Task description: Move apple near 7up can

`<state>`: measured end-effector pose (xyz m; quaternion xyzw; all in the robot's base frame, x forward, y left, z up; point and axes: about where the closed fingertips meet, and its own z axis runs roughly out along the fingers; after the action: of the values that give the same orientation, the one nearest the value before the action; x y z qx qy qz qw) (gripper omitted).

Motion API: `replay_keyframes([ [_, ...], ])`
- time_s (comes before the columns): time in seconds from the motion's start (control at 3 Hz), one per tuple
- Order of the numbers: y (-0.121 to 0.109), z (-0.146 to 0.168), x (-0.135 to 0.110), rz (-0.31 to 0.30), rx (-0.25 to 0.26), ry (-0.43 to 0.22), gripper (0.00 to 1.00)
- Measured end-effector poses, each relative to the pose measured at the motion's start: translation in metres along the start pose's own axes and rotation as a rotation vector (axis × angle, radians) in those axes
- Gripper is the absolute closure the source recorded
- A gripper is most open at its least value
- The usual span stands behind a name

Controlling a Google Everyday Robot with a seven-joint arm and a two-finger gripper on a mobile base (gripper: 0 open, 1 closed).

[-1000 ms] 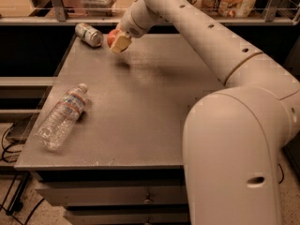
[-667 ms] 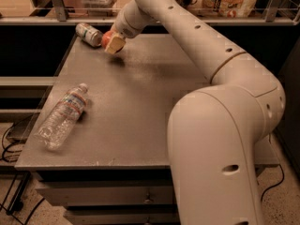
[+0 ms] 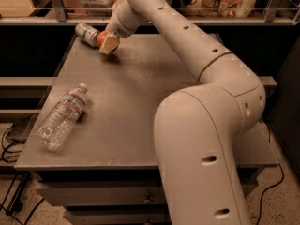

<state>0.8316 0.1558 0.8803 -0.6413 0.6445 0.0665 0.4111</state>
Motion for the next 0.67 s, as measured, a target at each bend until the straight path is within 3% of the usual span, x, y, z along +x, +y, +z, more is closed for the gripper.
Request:
replay_keyframes([
  [0.33, -0.0004, 0.0048, -0.0065, -0.006, -0.004, -0.013, 0.12],
  [0.67, 0.0014, 0.0079, -0.0062, -0.006, -0.009, -0.012, 0.0],
])
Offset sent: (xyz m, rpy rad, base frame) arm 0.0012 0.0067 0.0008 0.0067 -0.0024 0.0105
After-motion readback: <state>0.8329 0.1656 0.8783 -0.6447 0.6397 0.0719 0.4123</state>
